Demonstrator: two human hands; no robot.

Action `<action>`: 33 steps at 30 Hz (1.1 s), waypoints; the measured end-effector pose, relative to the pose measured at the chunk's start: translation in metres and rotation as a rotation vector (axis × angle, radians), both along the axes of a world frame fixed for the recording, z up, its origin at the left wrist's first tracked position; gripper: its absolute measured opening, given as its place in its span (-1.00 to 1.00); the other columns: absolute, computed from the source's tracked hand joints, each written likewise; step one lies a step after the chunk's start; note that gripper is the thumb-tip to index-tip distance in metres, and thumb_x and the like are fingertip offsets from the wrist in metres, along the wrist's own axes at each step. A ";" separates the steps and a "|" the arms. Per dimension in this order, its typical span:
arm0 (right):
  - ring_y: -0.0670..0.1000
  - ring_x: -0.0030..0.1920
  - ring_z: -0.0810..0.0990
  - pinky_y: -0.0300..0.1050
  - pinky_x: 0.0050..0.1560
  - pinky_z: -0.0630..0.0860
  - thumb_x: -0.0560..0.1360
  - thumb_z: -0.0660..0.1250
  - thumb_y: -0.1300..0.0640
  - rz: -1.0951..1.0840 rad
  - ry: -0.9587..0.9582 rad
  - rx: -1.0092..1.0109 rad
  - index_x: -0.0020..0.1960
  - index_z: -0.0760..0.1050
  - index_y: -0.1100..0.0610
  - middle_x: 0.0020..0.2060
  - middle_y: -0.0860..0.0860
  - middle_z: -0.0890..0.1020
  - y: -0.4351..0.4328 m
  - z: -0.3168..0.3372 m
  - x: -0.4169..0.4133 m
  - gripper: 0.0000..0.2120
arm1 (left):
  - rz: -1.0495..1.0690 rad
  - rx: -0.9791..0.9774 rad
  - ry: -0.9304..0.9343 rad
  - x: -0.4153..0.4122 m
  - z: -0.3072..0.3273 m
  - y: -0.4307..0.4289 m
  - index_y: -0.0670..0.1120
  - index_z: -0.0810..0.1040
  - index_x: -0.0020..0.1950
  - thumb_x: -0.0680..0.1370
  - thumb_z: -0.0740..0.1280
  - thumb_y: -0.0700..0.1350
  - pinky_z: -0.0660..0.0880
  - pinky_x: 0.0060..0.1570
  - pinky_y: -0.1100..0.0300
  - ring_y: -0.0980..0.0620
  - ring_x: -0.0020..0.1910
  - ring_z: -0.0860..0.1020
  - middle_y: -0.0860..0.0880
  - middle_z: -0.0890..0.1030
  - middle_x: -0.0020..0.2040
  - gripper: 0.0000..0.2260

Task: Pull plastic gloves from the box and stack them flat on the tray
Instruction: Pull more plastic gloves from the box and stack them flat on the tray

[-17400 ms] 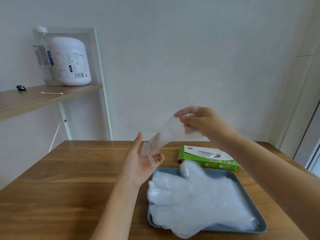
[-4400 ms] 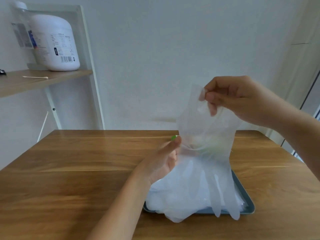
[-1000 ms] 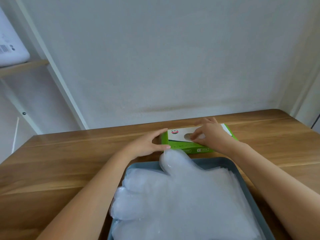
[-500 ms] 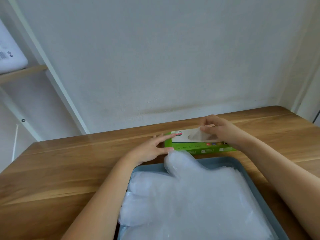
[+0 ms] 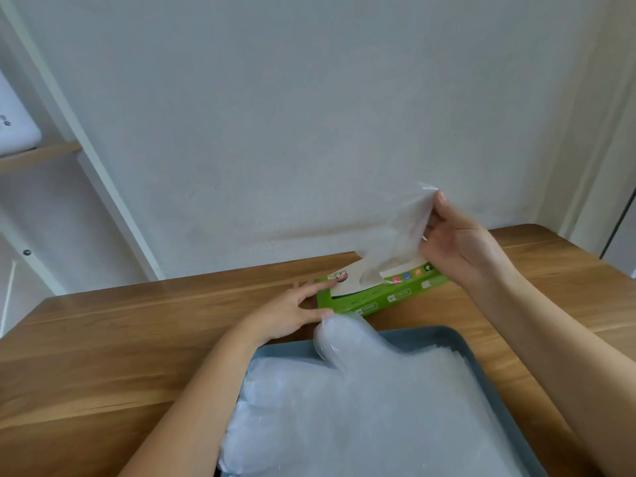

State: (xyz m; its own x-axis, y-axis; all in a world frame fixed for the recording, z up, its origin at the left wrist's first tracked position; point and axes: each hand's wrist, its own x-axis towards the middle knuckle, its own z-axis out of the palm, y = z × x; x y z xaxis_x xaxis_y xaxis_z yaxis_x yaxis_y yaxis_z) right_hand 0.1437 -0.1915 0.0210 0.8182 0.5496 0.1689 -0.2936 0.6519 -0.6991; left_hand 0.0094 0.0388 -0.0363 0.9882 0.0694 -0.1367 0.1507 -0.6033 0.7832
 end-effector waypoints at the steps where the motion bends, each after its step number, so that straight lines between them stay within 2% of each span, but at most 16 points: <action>1: -0.02 0.04 0.62 -0.09 0.19 0.52 0.44 0.25 0.05 0.031 -0.059 -0.030 0.00 0.65 0.13 -0.04 0.04 0.66 0.004 0.005 -0.006 -0.73 | 0.000 0.008 -0.004 0.000 0.000 0.000 0.23 0.29 0.47 0.57 0.36 -0.07 -0.16 0.49 0.10 0.08 0.56 -0.18 0.03 0.10 0.58 -0.48; 3: -0.01 -0.02 0.61 -0.11 0.12 0.54 0.46 0.23 0.06 0.055 -0.199 -0.122 0.03 0.57 0.18 -0.06 0.08 0.64 0.009 0.014 -0.015 -0.74 | -0.001 0.024 -0.014 0.001 -0.003 0.001 0.25 0.29 0.47 0.57 0.35 -0.05 -0.17 0.51 0.08 0.06 0.56 -0.17 0.04 0.11 0.57 -0.48; 5: -0.04 -0.19 0.59 -0.21 -0.07 0.55 0.45 0.25 0.08 0.028 -0.286 -0.211 -0.09 0.52 0.20 -0.22 0.06 0.61 0.010 0.018 -0.023 -0.81 | -0.009 0.056 -0.022 0.002 -0.006 0.003 0.32 0.28 0.45 0.57 0.35 0.03 -0.14 0.53 -0.01 0.05 0.57 -0.14 0.06 0.12 0.58 -0.50; 7: -0.07 -0.31 0.56 -0.28 -0.23 0.52 0.46 0.26 0.11 0.003 -0.308 -0.271 -0.18 0.50 0.20 -0.35 0.02 0.58 0.010 0.019 -0.027 -0.85 | -0.005 0.086 -0.033 0.003 -0.007 0.002 0.41 0.29 0.40 0.54 0.33 0.14 -0.08 0.53 -0.08 0.03 0.57 -0.06 0.08 0.16 0.57 -0.54; 9: -0.08 -0.34 0.56 -0.30 -0.29 0.51 0.50 0.25 0.15 0.003 -0.308 -0.311 -0.19 0.50 0.19 -0.37 0.01 0.58 0.010 0.016 -0.029 -0.85 | 0.002 0.111 -0.028 0.002 -0.003 -0.003 0.47 0.30 0.31 0.47 0.30 0.29 -0.06 0.52 -0.11 -0.01 0.57 -0.01 0.06 0.18 0.56 -0.57; 10: -0.08 -0.33 0.56 -0.30 -0.28 0.51 0.51 0.25 0.16 0.011 -0.309 -0.325 -0.19 0.51 0.19 -0.36 0.01 0.58 0.011 0.015 -0.030 -0.85 | 0.004 0.125 -0.021 0.003 -0.002 -0.006 0.46 0.29 0.30 0.46 0.30 0.31 -0.08 0.52 -0.12 -0.02 0.57 -0.03 0.03 0.17 0.56 -0.57; 14: 0.00 -0.23 0.59 -0.21 -0.13 0.52 0.46 0.27 0.11 0.100 -0.370 -0.309 -0.21 0.57 0.15 -0.27 0.08 0.61 0.016 0.018 -0.038 -0.85 | 0.000 0.211 0.032 0.003 0.002 -0.017 0.26 0.28 0.43 0.57 0.26 0.17 -0.29 0.49 -0.09 -0.05 0.56 -0.19 0.08 0.05 0.59 -0.56; 18: -0.04 -0.17 0.62 -0.17 -0.08 0.55 0.47 0.26 0.07 0.213 -0.247 -0.169 -0.11 0.63 0.14 -0.20 0.02 0.64 0.019 0.034 -0.047 -0.79 | 0.008 0.192 0.078 0.003 0.003 -0.019 0.31 0.26 0.45 0.57 0.26 0.18 -0.31 0.46 -0.09 -0.05 0.56 -0.24 0.06 0.00 0.59 -0.55; 20: -0.06 -0.22 0.61 -0.17 -0.08 0.53 0.44 0.29 0.05 0.228 -0.202 -0.159 -0.20 0.63 0.11 -0.27 0.00 0.62 0.018 0.040 -0.051 -0.81 | 0.009 0.157 0.058 0.000 0.006 -0.018 0.35 0.32 0.39 0.49 0.28 0.30 -0.21 0.52 -0.10 -0.01 0.57 -0.10 0.08 0.11 0.58 -0.53; 21: -0.03 -0.21 0.60 -0.15 -0.05 0.52 0.42 0.31 0.04 0.201 -0.206 -0.188 -0.18 0.61 0.12 -0.26 0.02 0.60 0.016 0.042 -0.053 -0.83 | 0.014 0.087 -0.005 -0.003 0.009 -0.016 0.32 0.39 0.37 0.45 0.29 0.35 -0.06 0.53 -0.08 0.05 0.55 0.08 0.10 0.25 0.53 -0.51; 23: -0.01 -0.20 0.59 -0.12 -0.09 0.56 0.39 0.32 0.06 0.139 -0.211 -0.259 -0.09 0.58 0.17 -0.24 0.04 0.61 0.013 0.046 -0.058 -0.80 | 0.057 -0.129 -0.139 -0.011 0.025 -0.017 0.14 0.50 0.34 0.46 0.25 0.35 0.16 0.50 0.02 0.22 0.39 0.36 0.15 0.46 0.39 -0.48; 25: -0.02 -0.24 0.58 -0.16 -0.20 0.58 0.38 0.33 0.08 0.101 -0.234 -0.302 -0.09 0.56 0.20 -0.27 0.04 0.62 0.008 0.051 -0.066 -0.80 | 0.108 -0.289 -0.231 -0.019 0.048 -0.015 0.09 0.53 0.30 0.40 0.18 0.43 0.13 0.50 0.09 0.28 0.36 0.37 0.17 0.48 0.36 -0.38; 27: -0.03 -0.27 0.57 -0.16 -0.20 0.55 0.36 0.36 0.09 0.086 -0.282 -0.335 -0.15 0.56 0.20 -0.30 0.05 0.61 0.005 0.057 -0.077 -0.82 | 0.021 -0.426 -0.327 -0.026 0.071 -0.019 0.07 0.55 0.26 0.27 0.24 0.55 0.16 0.48 0.13 0.21 0.38 0.39 0.11 0.50 0.36 -0.24; 28: -0.03 -0.27 0.58 -0.15 -0.19 0.55 0.35 0.38 0.08 0.084 -0.299 -0.351 -0.18 0.58 0.19 -0.30 0.06 0.62 0.004 0.058 -0.082 -0.84 | -0.046 -0.471 -0.352 -0.030 0.080 -0.024 0.02 0.55 0.26 0.25 0.29 0.53 0.21 0.46 0.14 0.15 0.38 0.42 0.06 0.53 0.34 -0.21; 30: -0.01 -0.26 0.60 -0.13 -0.19 0.55 0.34 0.40 0.07 0.088 -0.346 -0.399 -0.23 0.61 0.16 -0.29 0.09 0.64 0.004 0.062 -0.094 -0.85 | -0.150 -0.474 -0.364 -0.041 0.095 -0.044 -0.05 0.59 0.22 0.30 0.39 0.41 0.37 0.34 0.14 0.04 0.29 0.52 -0.01 0.61 0.24 -0.31; 33: 0.09 -0.20 0.59 -0.04 -0.10 0.52 0.34 0.46 0.02 0.032 -0.492 -0.536 -0.15 0.65 0.19 -0.19 0.20 0.65 0.004 0.068 -0.109 -0.77 | -0.122 -0.445 -0.296 -0.057 0.104 -0.074 -0.08 0.65 0.10 0.33 0.50 0.23 0.48 0.16 0.11 -0.03 0.14 0.61 -0.07 0.67 0.09 -0.51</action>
State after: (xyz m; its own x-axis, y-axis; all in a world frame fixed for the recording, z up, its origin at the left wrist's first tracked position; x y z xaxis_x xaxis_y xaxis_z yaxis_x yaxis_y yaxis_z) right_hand 0.0344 -0.1880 0.0892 0.6992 0.6822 0.2140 0.1240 0.1792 -0.9760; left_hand -0.0476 -0.0350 0.0675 0.9862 -0.0489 0.1580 -0.1647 -0.2034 0.9651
